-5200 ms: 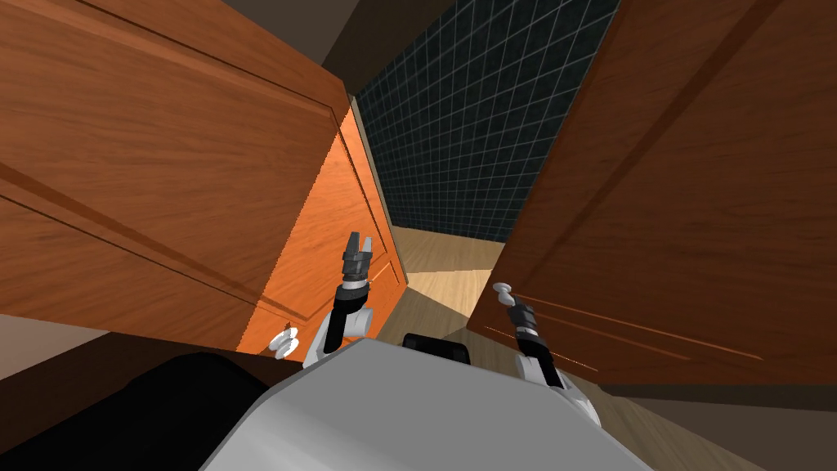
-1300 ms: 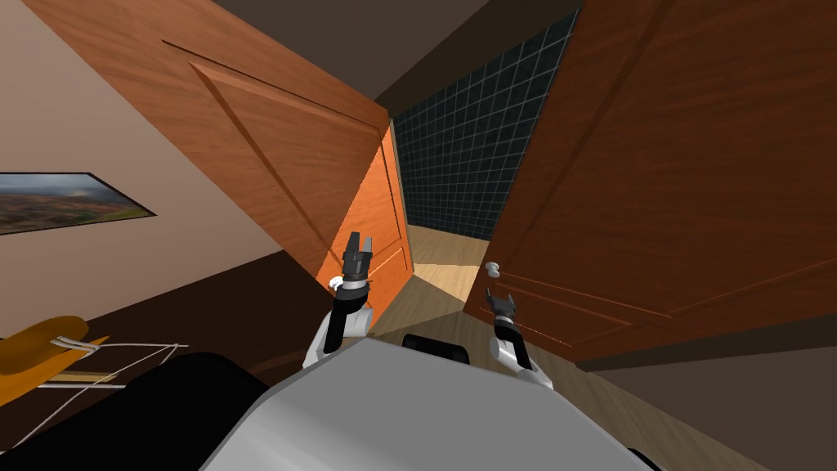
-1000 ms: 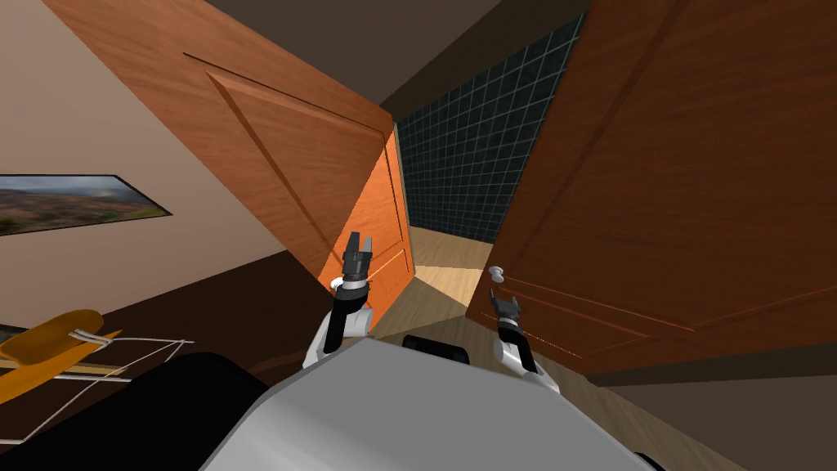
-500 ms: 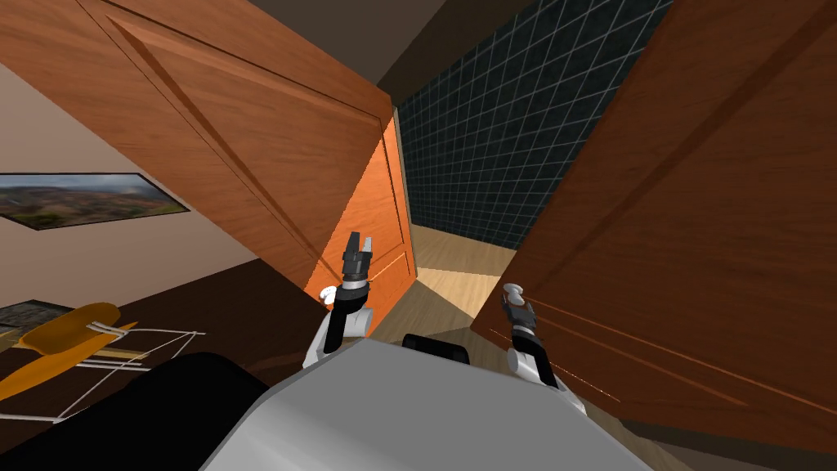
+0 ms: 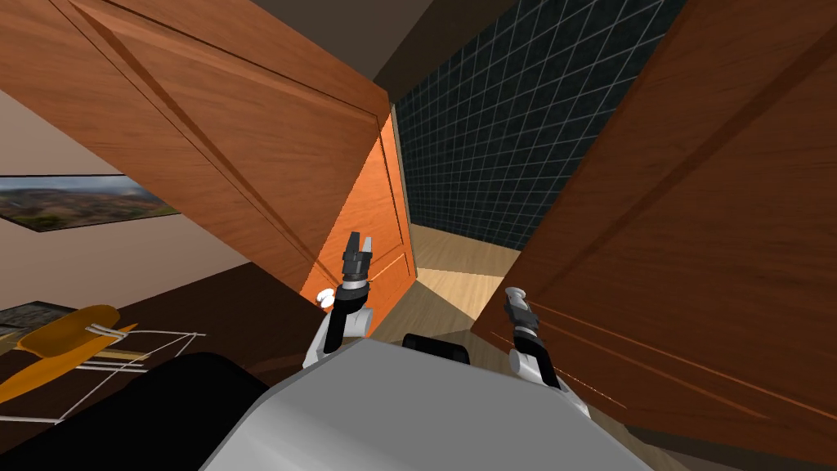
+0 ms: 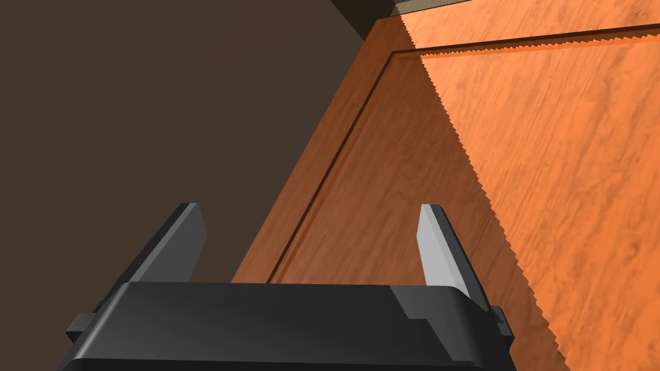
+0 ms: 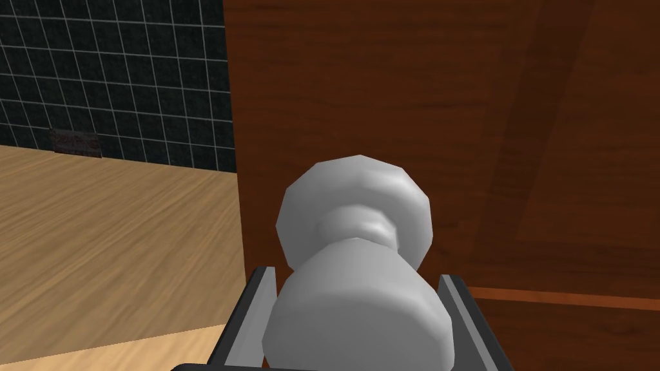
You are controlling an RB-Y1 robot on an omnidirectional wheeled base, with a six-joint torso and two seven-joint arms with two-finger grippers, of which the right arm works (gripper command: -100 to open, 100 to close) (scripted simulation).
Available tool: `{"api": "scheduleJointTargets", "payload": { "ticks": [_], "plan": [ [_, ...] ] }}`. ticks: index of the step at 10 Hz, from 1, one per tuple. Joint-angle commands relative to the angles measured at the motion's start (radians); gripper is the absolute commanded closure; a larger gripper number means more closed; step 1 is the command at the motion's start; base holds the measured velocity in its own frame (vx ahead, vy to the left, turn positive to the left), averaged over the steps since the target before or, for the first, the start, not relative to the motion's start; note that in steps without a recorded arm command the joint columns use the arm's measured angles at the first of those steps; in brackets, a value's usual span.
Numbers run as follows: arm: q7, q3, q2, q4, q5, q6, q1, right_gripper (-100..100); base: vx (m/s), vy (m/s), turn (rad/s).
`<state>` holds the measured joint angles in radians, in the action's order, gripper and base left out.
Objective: Pull the door open
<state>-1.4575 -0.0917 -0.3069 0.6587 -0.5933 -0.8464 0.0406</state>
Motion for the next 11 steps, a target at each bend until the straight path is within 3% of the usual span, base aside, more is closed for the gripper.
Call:
{"api": "scheduleJointTargets", "payload": {
  "ticks": [1,3,4,11],
  "plan": [
    [-0.001,-0.001,0.002,0.001,0.0,-0.001,0.0,100,-0.012,0.001,0.003],
    [-0.001,-0.001,0.002,0.001,0.0,-0.001,0.0,100,-0.003,0.001,-0.001],
    [-0.021,-0.02,-0.011,0.007,0.006,-0.003,-0.01,100,-0.141,-0.01,0.101],
    [-0.121,-0.11,-0.066,0.045,0.031,-0.025,-0.052,100,-0.224,-0.022,0.108]
  ]
}}
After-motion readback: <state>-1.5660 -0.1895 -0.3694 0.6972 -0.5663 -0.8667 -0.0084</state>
